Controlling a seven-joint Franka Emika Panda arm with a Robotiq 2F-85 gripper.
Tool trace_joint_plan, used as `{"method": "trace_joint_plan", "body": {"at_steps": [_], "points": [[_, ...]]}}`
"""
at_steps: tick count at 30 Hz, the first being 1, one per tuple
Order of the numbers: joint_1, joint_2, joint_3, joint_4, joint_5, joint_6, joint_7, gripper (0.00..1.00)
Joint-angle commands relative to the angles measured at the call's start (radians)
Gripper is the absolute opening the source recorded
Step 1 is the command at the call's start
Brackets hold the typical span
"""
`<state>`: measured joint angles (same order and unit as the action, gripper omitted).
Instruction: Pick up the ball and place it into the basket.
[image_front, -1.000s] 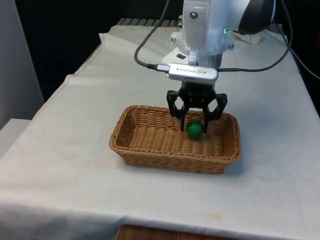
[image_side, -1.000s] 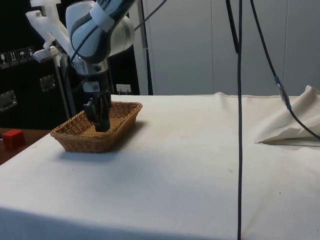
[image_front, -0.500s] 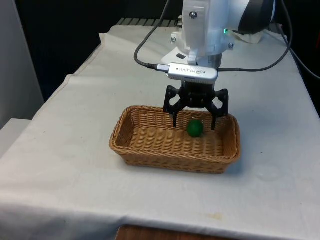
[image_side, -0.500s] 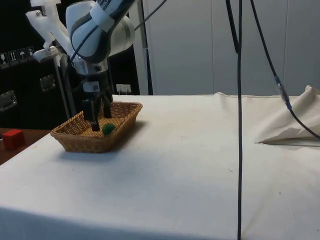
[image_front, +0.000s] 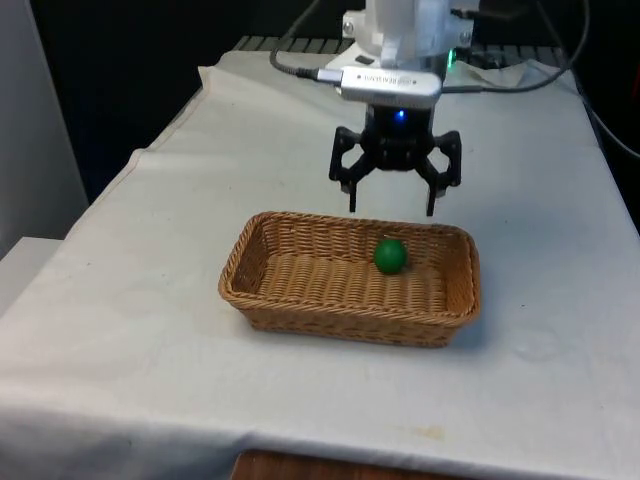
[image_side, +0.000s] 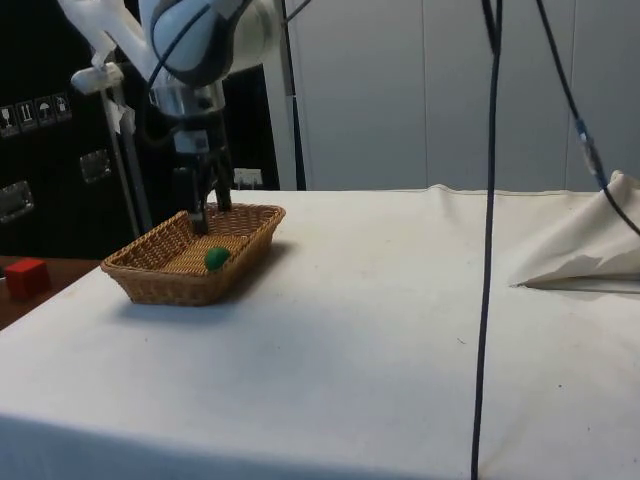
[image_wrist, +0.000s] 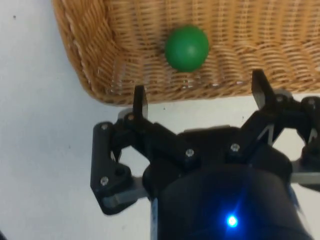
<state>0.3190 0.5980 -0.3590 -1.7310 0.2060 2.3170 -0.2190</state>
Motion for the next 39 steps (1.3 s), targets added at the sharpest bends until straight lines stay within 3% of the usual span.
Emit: {"method": "trace_joint_plan", "body": {"at_steps": [1,2,4,8,9,10,17,18,20,25,27,28,34,39], "points": [[0.001,-0.014,0.0,-0.013,-0.003,0.0,0.0,1.0],[0.01,-0.043,-0.008,-0.046,-0.014,0.006,0.002,1.0],[0.012,-0.081,-0.007,-0.081,-0.026,0.005,0.004,1.0],[0.014,-0.131,-0.007,-0.128,-0.041,0.005,0.006,1.0],[0.006,-0.111,0.0,-0.106,-0.031,-0.001,0.0,1.0],[0.014,-0.156,-0.007,-0.152,-0.049,0.004,0.007,1.0],[0.015,-0.249,-0.006,-0.244,-0.075,0.005,0.01,1.0],[0.009,-0.227,0.0,-0.221,-0.06,-0.001,0.001,1.0],[0.016,-0.27,-0.006,-0.264,-0.083,0.004,0.013,1.0],[0.016,-0.323,-0.006,-0.316,-0.096,0.003,0.019,1.0],[0.01,-0.324,0.0,-0.316,-0.084,-0.001,0.009,1.0],[0.015,-0.339,-0.006,-0.331,-0.099,0.002,0.022,1.0],[0.01,-0.376,-0.001,-0.366,-0.092,-0.001,0.021,1.0],[0.013,-0.418,-0.007,-0.409,-0.107,0.002,0.039,1.0]]}}
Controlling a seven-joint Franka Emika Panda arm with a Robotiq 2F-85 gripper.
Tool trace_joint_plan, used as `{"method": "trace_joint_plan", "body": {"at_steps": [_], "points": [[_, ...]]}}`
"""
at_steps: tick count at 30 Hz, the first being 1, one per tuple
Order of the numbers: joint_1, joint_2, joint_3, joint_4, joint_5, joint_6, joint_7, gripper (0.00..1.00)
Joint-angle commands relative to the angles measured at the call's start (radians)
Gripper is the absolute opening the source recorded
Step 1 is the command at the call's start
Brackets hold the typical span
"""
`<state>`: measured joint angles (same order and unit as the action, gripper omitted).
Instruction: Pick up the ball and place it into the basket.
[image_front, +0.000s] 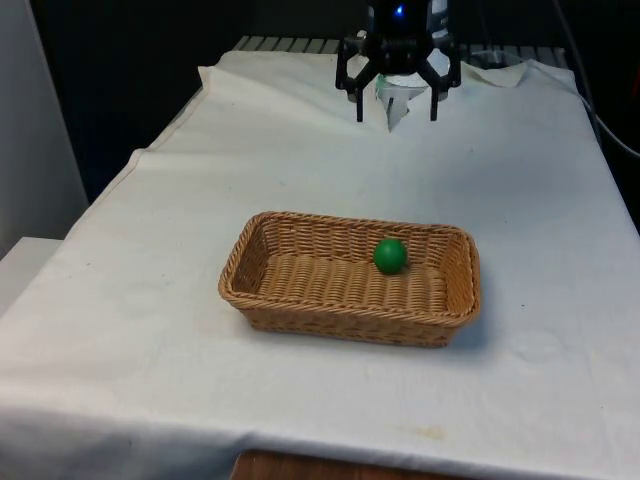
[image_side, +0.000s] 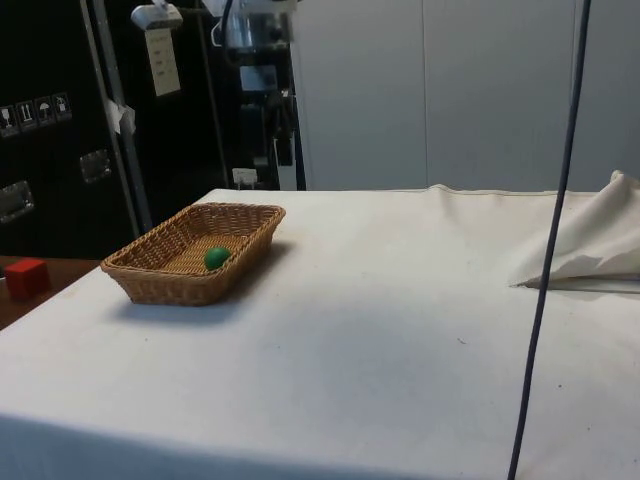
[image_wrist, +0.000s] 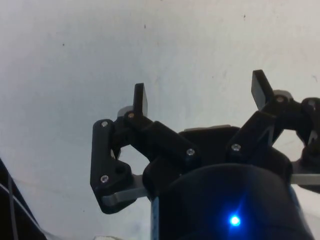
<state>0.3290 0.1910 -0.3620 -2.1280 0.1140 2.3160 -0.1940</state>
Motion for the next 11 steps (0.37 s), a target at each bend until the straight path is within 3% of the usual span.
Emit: {"method": "trace_joint_plan", "body": {"at_steps": [1,11], "points": [[0.003,-0.017,-0.004,-0.018,-0.015,0.004,0.015,1.0],[-0.001,-0.051,-0.005,-0.062,0.0,0.002,0.006,1.0]]}}
